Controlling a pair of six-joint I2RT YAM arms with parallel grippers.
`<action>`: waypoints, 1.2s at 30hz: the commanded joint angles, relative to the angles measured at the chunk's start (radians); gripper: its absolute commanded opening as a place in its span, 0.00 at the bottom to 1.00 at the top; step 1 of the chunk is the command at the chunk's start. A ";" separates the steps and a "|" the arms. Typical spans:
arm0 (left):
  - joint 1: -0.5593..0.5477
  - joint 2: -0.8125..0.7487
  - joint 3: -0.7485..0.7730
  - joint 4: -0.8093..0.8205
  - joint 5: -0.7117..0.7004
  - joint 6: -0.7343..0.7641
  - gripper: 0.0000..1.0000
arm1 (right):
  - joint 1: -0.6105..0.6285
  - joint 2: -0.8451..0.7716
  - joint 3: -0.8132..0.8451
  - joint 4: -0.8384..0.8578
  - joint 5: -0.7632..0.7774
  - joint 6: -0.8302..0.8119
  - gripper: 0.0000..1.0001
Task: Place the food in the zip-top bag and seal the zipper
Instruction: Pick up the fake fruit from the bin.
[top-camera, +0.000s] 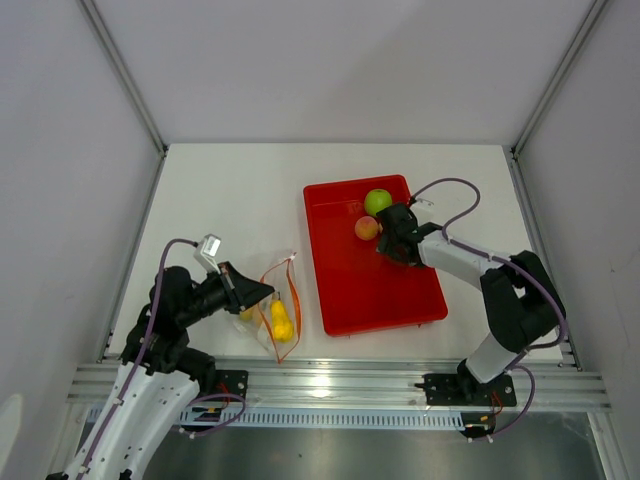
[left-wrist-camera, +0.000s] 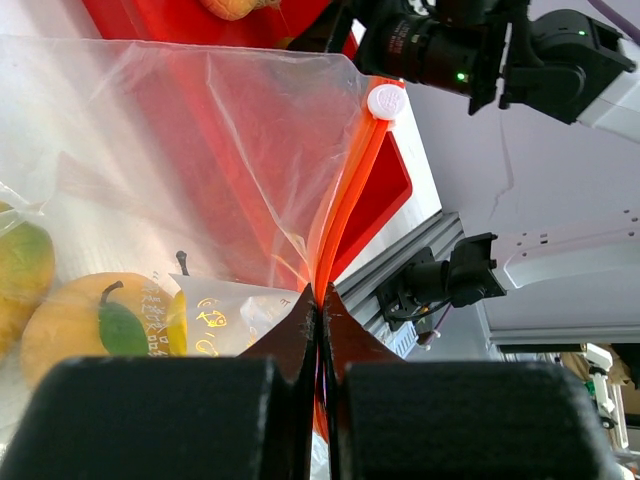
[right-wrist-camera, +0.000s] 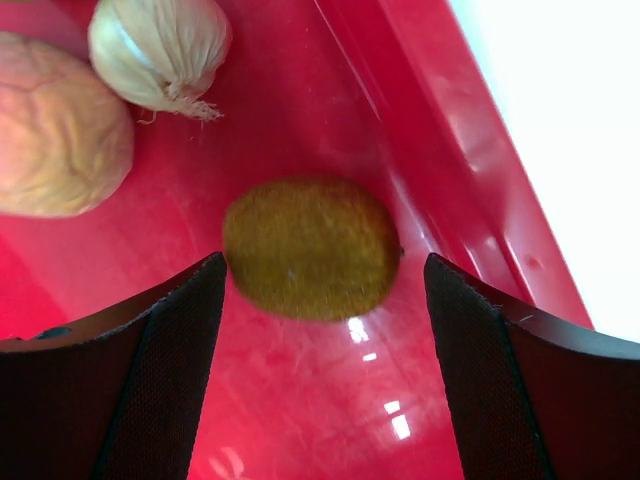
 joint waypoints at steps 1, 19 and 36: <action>-0.006 -0.001 0.011 0.043 0.018 -0.004 0.01 | -0.005 0.043 0.050 0.042 0.031 -0.028 0.81; -0.006 -0.012 -0.001 0.041 0.017 -0.007 0.01 | 0.022 -0.010 -0.016 0.127 -0.001 -0.134 0.00; -0.006 -0.046 -0.010 0.023 0.015 -0.020 0.01 | 0.172 -0.459 -0.192 0.217 -0.196 -0.335 0.00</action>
